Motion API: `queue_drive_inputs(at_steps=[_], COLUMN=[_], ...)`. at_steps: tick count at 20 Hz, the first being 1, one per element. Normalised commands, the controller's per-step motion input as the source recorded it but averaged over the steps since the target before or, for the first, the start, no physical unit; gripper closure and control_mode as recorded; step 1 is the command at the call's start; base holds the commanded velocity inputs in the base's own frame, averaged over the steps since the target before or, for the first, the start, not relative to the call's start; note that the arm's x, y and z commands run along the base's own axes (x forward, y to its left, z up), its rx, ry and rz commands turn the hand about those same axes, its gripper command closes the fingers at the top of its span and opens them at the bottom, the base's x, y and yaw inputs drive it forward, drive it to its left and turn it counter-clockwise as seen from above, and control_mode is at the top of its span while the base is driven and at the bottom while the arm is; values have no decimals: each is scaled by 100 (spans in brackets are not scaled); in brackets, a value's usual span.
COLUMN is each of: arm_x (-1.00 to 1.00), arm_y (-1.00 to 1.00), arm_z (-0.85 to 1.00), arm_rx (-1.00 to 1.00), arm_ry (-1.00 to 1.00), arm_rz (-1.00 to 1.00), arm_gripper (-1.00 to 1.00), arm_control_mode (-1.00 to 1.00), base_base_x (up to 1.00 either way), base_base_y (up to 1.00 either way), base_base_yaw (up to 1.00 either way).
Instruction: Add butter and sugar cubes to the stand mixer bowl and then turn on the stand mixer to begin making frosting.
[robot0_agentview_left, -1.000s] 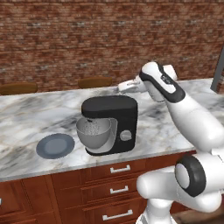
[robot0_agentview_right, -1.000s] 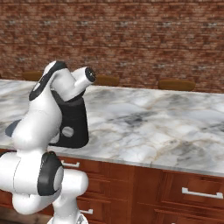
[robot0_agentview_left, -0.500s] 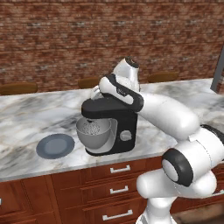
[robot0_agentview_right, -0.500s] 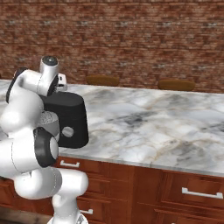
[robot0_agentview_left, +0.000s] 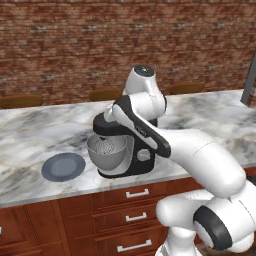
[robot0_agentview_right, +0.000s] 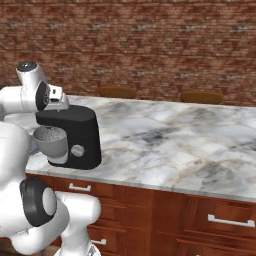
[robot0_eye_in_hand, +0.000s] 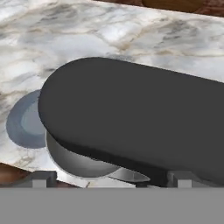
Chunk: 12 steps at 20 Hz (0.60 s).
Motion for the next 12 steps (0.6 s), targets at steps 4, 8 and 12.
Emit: queue_drive_inputs(at_steps=[4, 8, 12], arm_x=[-78, -48, -8], arm_y=[-38, -26, -20], arm_z=[54, 9, -9], arm_rx=[0, -13, -26], arm_ry=[-11, -9, -4], arm_rz=[-20, -20, -16], arm_gripper=[-100, -100, -100], arm_control_mode=[-100, -100, -100], base_base_x=[0, 0, 0], base_base_y=[0, 0, 0], base_base_yaw=[0, 0, 0])
